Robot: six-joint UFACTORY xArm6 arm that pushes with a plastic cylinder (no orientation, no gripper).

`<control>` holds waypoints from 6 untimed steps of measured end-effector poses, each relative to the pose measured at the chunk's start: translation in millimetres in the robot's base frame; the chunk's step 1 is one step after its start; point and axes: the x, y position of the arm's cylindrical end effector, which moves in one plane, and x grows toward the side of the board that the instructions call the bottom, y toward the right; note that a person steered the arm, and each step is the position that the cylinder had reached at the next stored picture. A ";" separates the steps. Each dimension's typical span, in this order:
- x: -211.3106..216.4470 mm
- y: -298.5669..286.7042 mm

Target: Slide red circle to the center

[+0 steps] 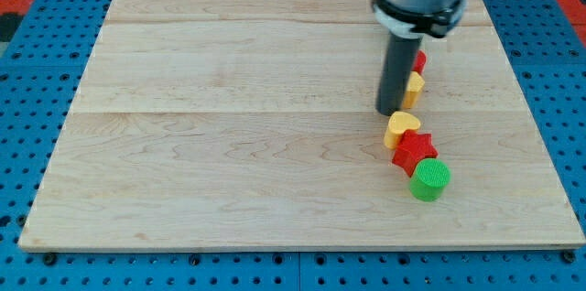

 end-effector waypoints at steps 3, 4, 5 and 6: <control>-36.2 107.9; -74.8 61.4; -82.3 1.0; -84.0 -86.1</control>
